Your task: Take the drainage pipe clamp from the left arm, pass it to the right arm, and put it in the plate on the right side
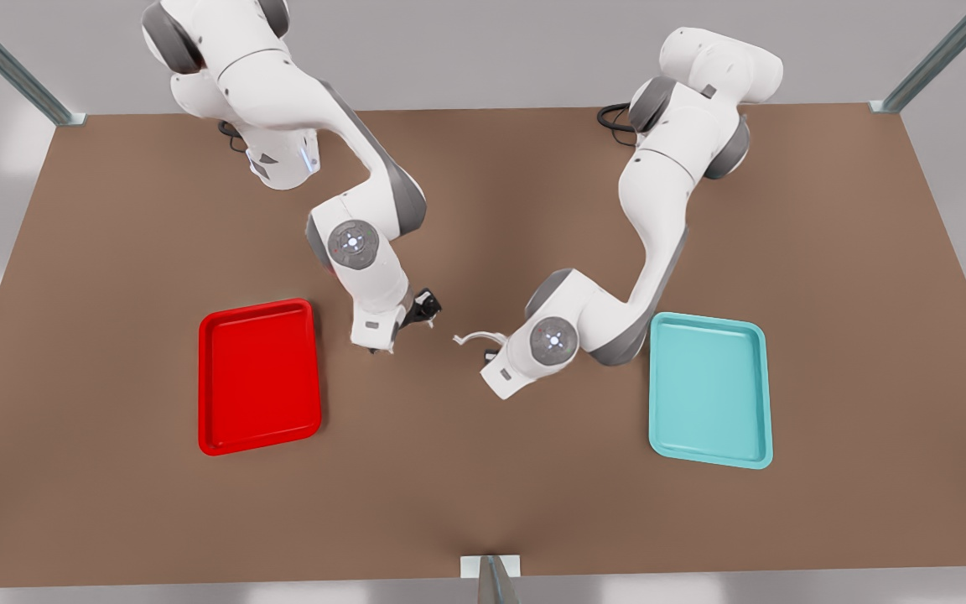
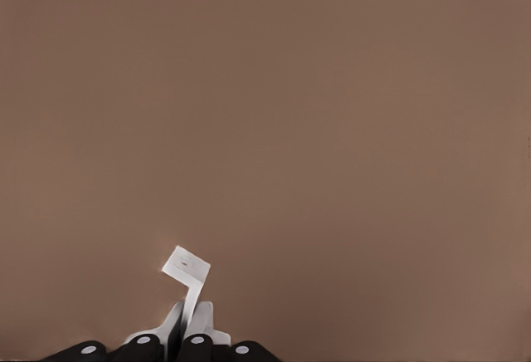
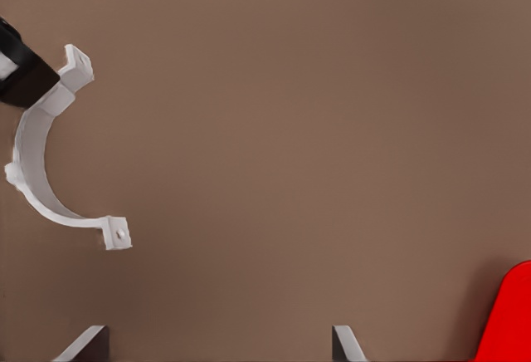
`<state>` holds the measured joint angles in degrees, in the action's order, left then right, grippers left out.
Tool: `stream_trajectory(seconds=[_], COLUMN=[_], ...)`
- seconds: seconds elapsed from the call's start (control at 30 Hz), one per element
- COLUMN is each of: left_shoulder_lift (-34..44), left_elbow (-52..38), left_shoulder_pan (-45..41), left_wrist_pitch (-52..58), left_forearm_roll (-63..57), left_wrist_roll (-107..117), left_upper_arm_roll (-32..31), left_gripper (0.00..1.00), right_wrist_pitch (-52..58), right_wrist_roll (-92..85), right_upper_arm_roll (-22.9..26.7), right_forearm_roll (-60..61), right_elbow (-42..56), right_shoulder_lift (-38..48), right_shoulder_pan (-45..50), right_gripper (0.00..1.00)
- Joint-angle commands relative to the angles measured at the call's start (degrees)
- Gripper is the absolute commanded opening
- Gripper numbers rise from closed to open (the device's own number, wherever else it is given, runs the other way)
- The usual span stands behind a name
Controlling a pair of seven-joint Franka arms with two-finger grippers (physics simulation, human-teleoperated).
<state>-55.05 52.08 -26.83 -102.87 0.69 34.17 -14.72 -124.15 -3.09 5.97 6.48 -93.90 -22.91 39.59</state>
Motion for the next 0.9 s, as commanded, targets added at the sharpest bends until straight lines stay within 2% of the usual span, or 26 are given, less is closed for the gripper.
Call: stream_trajectory(seconds=[0.0, 0.1, 0.27, 0.4, 0.47, 0.7, 0.77, 0.87], left_shoulder_lift=[0.1, 0.1, 0.1, 0.1, 0.1, 0.0, -0.1, -0.1], left_elbow=[-0.1, -0.8, -0.7, -0.7, -0.6, -0.4, -0.3, -0.3], left_shoulder_pan=[-0.6, -1.1, -1.1, -1.1, -1.1, -1.1, -1.1, -1.1], left_wrist_pitch=[-2.1, -5.2, -5.0, -5.0, -5.1, -5.1, -5.1, -5.2], left_forearm_roll=[0.5, 0.5, 1.9, 2.1, 2.1, 2.1, 2.0, 2.0], left_wrist_roll=[66.0, 56.2, 50.3, 50.3, 50.3, 45.7, 44.2, 43.6], left_upper_arm_roll=[-0.7, -0.6, -1.5, -1.5, -1.5, -1.5, -1.5, -1.5], left_gripper=[0.21, 0.21, 0.21, 0.21, 0.21, 0.21, 0.21, 0.21], right_wrist_pitch=[-11.5, -19.0, -18.3, -18.8, -19.1, -25.5, -25.5, -26.6], right_wrist_roll=[-0.8, -6.8, -34.0, -54.3, -55.1, -74.0, -74.2, -74.4], right_upper_arm_roll=[-0.3, -1.1, -0.7, -0.4, -0.3, -0.8, -1.0, -1.0], right_forearm_roll=[0.1, 0.0, -0.6, -1.0, -1.1, -2.2, -2.2, -2.1], right_elbow=[-0.7, -4.5, -5.1, -2.2, -1.8, -2.4, -2.3, -2.3], right_shoulder_lift=[0.1, 0.8, 2.1, -0.8, -1.1, -1.2, -1.6, -2.9], right_shoulder_pan=[1.5, 1.7, 0.3, -1.0, -1.2, -0.7, 0.5, 0.4], right_gripper=[1.00, 1.00, 1.00, 1.00, 1.00, 1.00, 0.98, 1.00])
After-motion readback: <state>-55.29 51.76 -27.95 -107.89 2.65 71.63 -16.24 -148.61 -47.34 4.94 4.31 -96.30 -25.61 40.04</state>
